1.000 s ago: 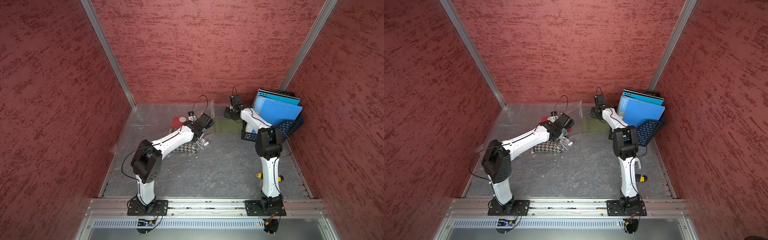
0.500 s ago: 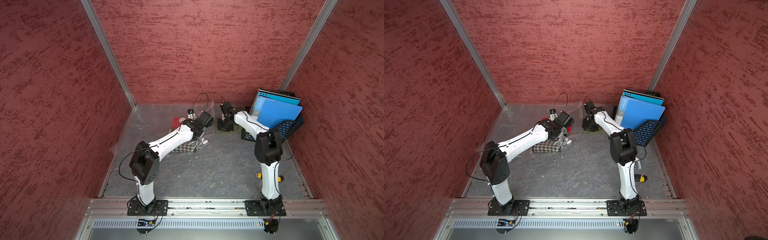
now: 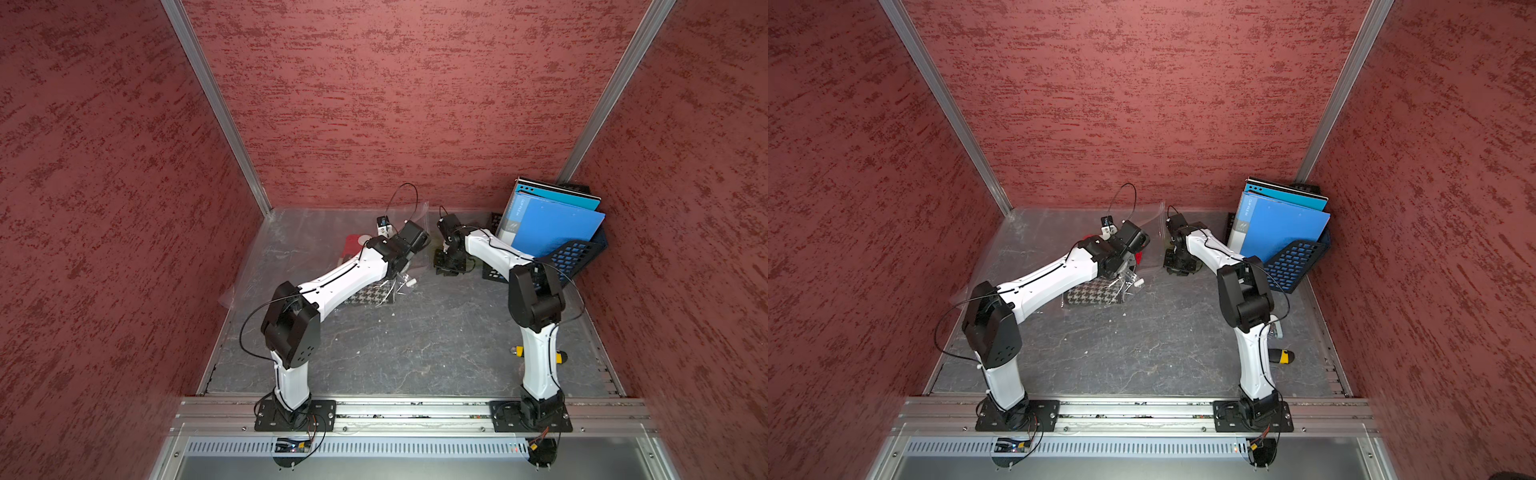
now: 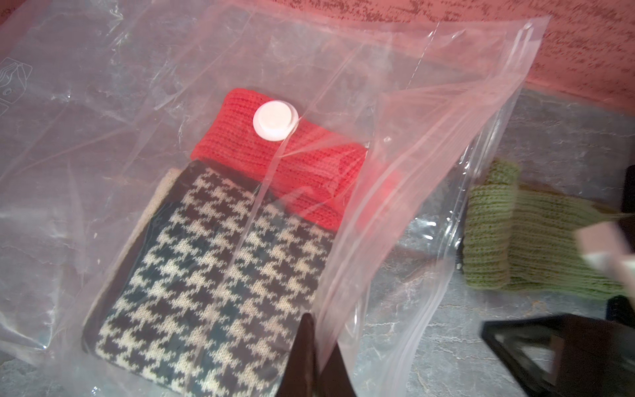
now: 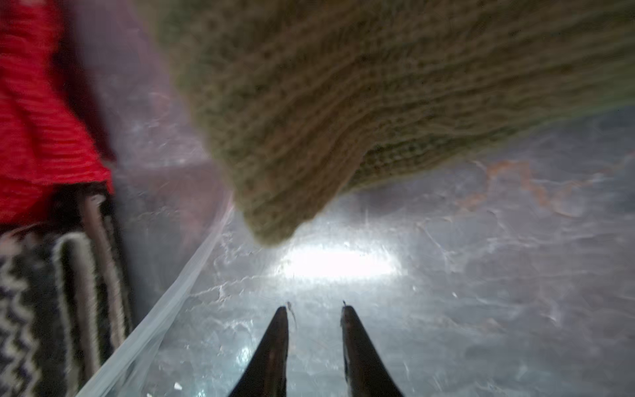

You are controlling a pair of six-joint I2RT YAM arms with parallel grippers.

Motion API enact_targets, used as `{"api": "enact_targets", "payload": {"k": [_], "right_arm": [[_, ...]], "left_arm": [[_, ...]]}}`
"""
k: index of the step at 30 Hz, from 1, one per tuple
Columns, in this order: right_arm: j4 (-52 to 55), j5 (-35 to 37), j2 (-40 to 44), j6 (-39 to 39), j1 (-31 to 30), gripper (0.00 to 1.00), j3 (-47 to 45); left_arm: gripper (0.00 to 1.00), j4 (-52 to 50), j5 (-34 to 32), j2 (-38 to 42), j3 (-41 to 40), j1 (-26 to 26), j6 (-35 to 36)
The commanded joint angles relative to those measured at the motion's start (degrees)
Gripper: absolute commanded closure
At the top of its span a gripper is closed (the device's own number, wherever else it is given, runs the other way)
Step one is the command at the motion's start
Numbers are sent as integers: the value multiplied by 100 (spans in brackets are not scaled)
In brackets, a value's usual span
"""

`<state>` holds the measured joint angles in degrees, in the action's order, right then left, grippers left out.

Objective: Take the scarf out of the vacuum bag
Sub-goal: Move the scarf to the center of the board.

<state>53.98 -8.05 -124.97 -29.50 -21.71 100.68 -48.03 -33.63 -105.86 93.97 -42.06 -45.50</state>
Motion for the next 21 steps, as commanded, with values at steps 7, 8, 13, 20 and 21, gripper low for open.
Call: {"api": "enact_targets", "payload": {"k": [7,8,13,20,21], "right_arm": [[-345,236,-837,-287,224,71,899],[-295,365,-941,-282,287,71,1081],[65,739,-1653,-267,637,68,2249],[-44,826,-2446,125,853,61,3821],[-470,549,-2238,234,847,61,3420]], "left_arm": [[100,53,-233,88,162,32,171],[100,30,-223,78,165,33,169],[100,-32,-199,84,133,34,145],[100,-107,-115,343,-158,6,48],[100,-47,-75,384,-244,4,38]]}}
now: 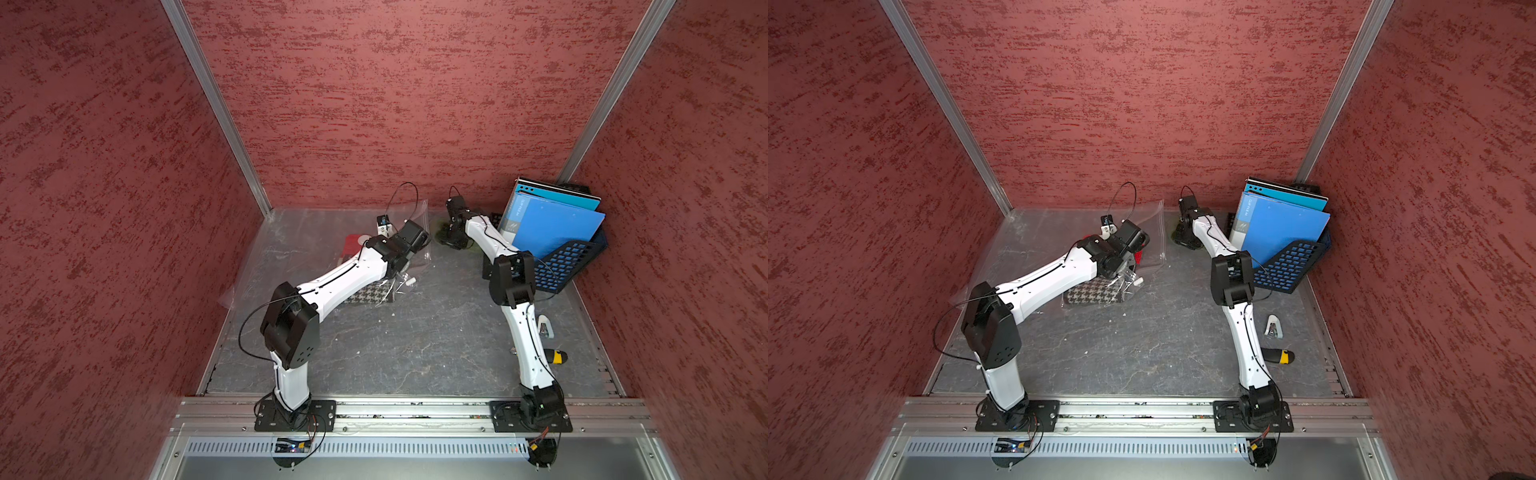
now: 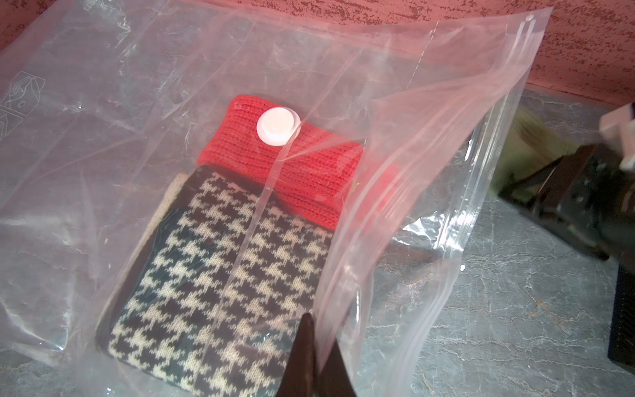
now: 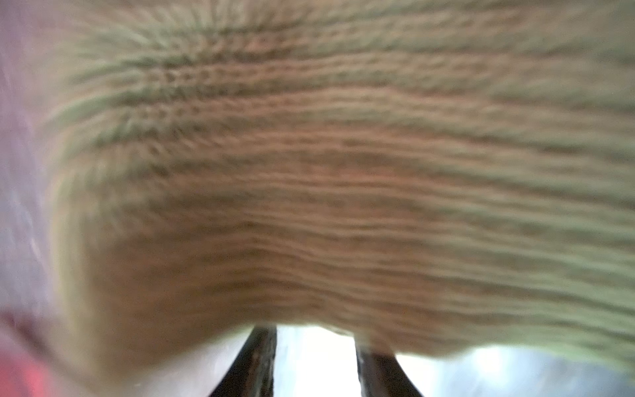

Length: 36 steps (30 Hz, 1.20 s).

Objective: Take the scarf out of the vacuum bag
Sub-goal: Move the scarf to the center of the board, then take out the scarf from the vacuum bag.

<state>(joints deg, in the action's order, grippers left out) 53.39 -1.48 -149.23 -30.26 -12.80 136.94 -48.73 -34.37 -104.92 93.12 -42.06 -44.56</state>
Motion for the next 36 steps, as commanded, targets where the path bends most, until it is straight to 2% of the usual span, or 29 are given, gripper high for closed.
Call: {"api": "enact_targets", "payload": {"k": [1,7,10,14,19,25,30,36], "right_arm": [[-937,-445,572,398,-56,60,-817],[-3539,-1909,3311,417,-163,54,-4704],[-3474,-2335,3878,407,-312,54,-5304],[-3466,-2842,3811,275,-493,54,-5448],[-3604,-3083,3085,8,-714,54,-5034],[-3590,-2990,2476,-85,-904,54,-4505],[-3603,-3016,2099,-142,-974,46,-4243],[-3788,-3176,1733,-353,-1019,42,-4033]], "left_arm": [[100,136,57,349,-295,-6,-45],[100,1450,769,783,-1299,-34,235],[100,1868,958,838,-1543,-103,347],[100,2232,1020,838,-1693,-233,447],[100,2194,953,770,-1626,-314,406],[100,2122,854,837,-1588,-360,503],[100,2082,803,857,-1542,-351,566],[100,2071,824,869,-1501,-346,612]]}}
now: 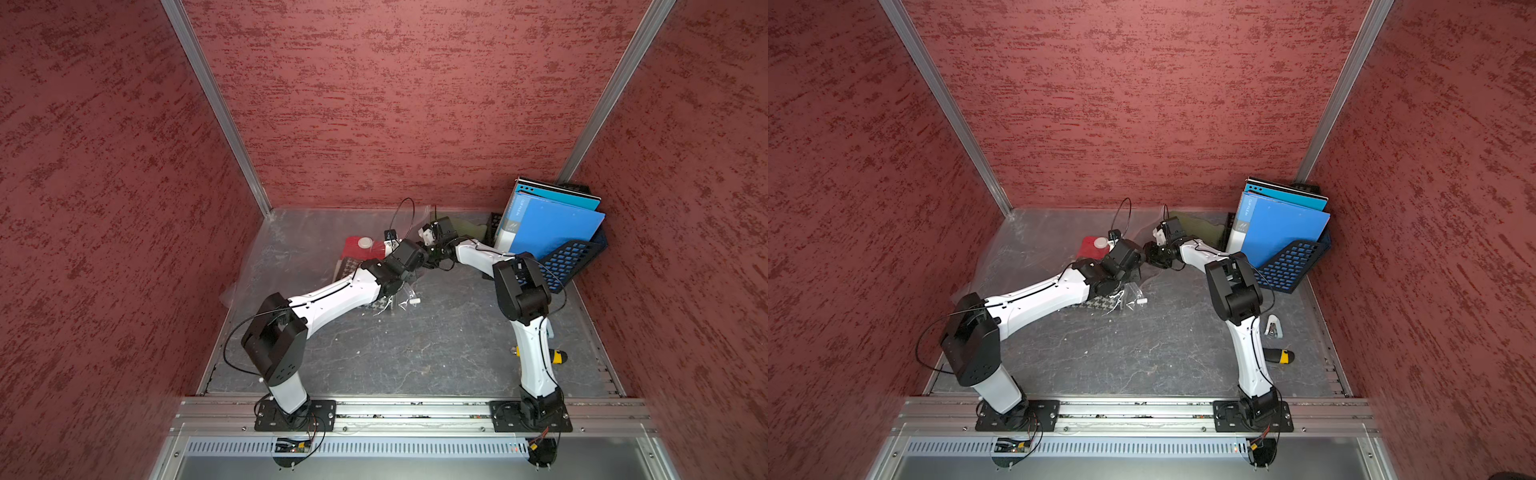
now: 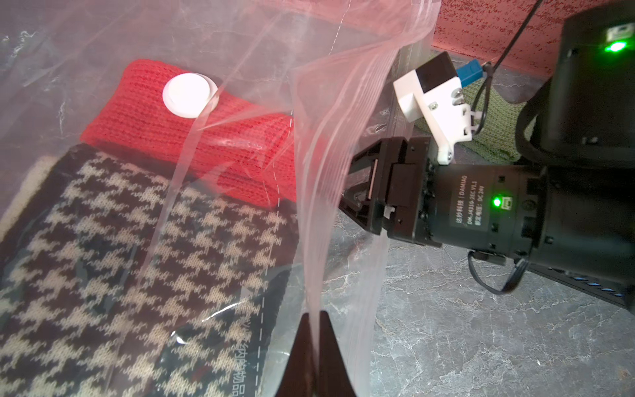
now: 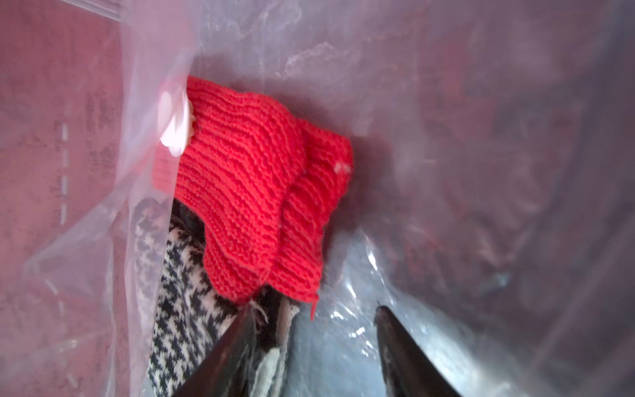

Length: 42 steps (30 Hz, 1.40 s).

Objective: Take the scarf out of the vacuum bag
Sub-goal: Take out the scarf from the vacuum bag.

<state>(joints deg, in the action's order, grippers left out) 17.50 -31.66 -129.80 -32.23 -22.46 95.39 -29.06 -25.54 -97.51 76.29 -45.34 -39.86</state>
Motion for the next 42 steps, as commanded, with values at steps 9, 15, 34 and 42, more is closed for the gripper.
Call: {"api": "enact_targets", "payload": {"k": [9,15,34,42], "right_arm": [[-436,-388,-738,-447,-116,38,503],[-690,-473,-1028,-699,-204,39,767],[-1073,323,232,-345,-356,100,-105],[184,1796,1111,534,-354,100,-220]], "left_arm": [[100,52,-65,211,191,-4,246],[100,32,-30,215,184,24,258],[100,54,6,295,149,87,228],[100,113,-4,336,61,78,191]]}}
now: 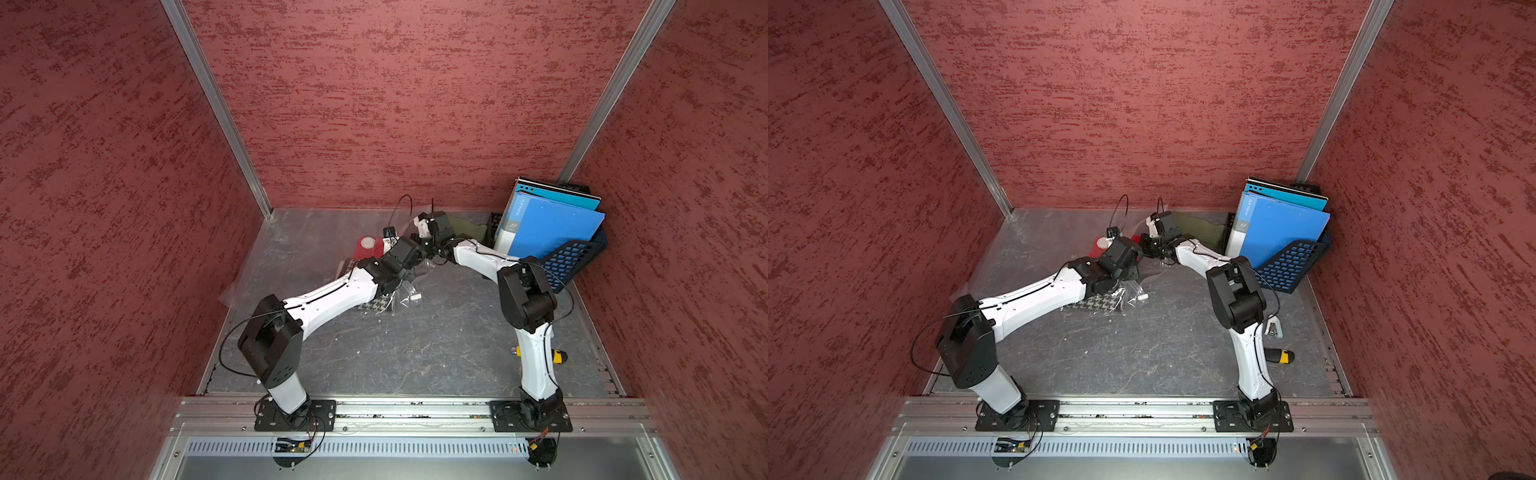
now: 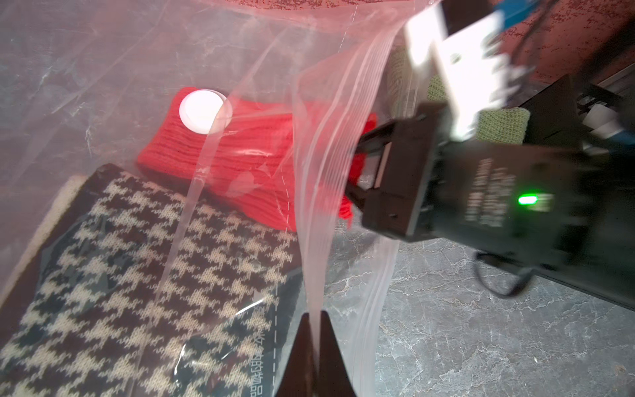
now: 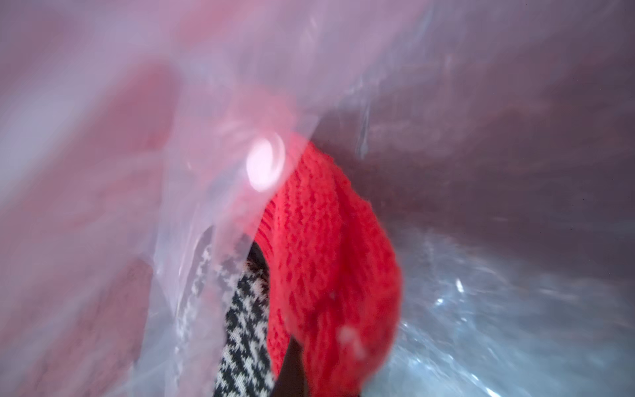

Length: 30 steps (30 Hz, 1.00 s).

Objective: Take the scarf out of the vacuum bag
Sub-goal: Take out the scarf from the vacuum bag.

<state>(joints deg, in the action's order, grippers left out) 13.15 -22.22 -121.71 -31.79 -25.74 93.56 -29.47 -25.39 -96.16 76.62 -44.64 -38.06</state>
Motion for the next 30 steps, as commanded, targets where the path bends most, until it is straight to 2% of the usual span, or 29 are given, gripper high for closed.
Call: {"api": "enact_targets", "payload": {"k": [1,5,8,19,22,26,27,28,30], "right_arm": [[858,1062,399,609,-28,100,-30],[1787,1839,739,989,-24,100,-52],[2281,2396,1132,1094,23,100,-390],[3334,4529,2288,654,713,100,-1846],[3666,4560,2526,445,817,100,-2183],[3912,4068,2816,193,813,100,-2699],[3955,3940,2884,145,810,98,-2831],[3984,3825,2965,98,809,86,-2979],[4014,3717,3093,47,809,55,-3173]], "left_arm": [[100,168,-19,205,23,11,27],[100,209,-39,217,-10,16,28],[100,257,-20,219,-43,13,16],[100,324,26,258,-118,15,10],[100,338,-1,298,-144,23,27],[100,328,-10,322,-140,51,50],[100,320,-5,324,-130,55,53],[100,319,-6,318,-129,60,49],[100,322,-1,327,-117,56,50]]}}
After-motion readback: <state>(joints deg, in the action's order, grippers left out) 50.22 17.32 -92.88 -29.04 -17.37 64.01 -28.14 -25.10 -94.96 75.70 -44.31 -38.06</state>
